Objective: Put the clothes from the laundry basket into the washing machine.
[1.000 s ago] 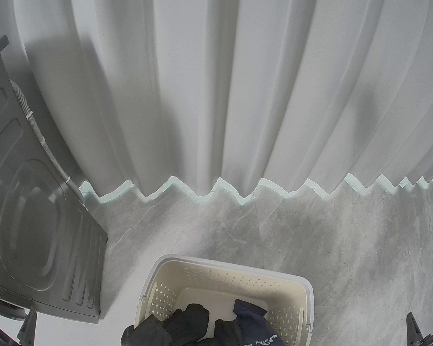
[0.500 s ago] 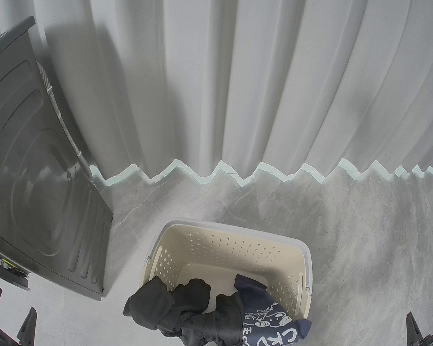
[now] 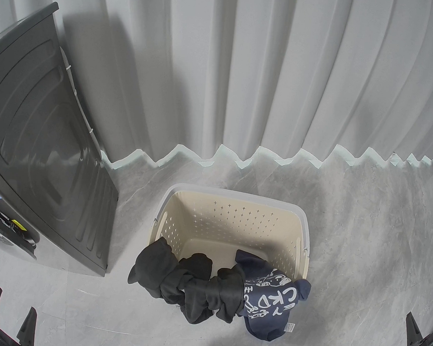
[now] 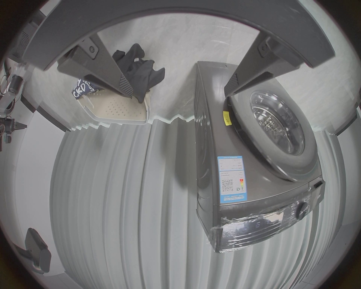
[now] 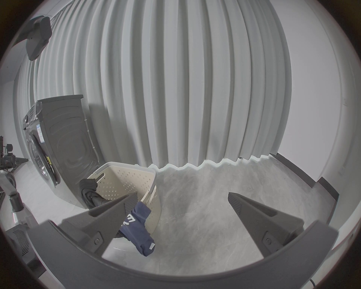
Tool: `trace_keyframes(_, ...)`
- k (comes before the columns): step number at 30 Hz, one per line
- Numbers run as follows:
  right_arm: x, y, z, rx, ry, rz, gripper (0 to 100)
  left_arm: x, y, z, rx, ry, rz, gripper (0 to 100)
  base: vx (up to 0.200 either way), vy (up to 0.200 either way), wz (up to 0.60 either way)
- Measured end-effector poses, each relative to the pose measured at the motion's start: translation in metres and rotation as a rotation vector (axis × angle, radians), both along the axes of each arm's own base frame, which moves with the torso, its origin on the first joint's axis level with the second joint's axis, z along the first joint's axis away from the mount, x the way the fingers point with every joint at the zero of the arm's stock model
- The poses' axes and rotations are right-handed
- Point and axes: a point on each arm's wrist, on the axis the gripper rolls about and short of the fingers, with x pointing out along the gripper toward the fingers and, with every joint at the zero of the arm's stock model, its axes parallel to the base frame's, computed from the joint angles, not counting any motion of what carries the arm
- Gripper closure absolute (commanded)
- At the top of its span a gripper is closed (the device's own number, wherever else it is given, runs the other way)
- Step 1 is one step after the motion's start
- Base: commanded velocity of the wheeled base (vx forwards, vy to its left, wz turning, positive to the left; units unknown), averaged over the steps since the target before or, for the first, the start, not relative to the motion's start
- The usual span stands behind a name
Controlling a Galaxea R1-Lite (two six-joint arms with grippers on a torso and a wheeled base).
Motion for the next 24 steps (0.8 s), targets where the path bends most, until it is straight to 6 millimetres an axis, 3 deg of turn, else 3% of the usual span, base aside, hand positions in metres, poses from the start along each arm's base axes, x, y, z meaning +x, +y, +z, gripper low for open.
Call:
trace_keyframes(10,0.0000,0.0000,0.0000,0.000,0.000,-0.001,0,0.0000,0.0000,0.0000,-0.001,0.000,0.000,0,-0.200,0.000,0.00)
trace_keyframes(22,0.0000,0.0000,0.0000,0.000,0.000,0.000,0,0.0000,0.0000,0.0000,-0.002,0.000,-0.001,0,0.000,0.000,0.00)
trace_keyframes(24,0.0000,0.0000,0.0000,0.000,0.000,0.000,0,0.0000,0.0000,0.0000,-0.001,0.000,0.000,0,0.000,0.200,0.00)
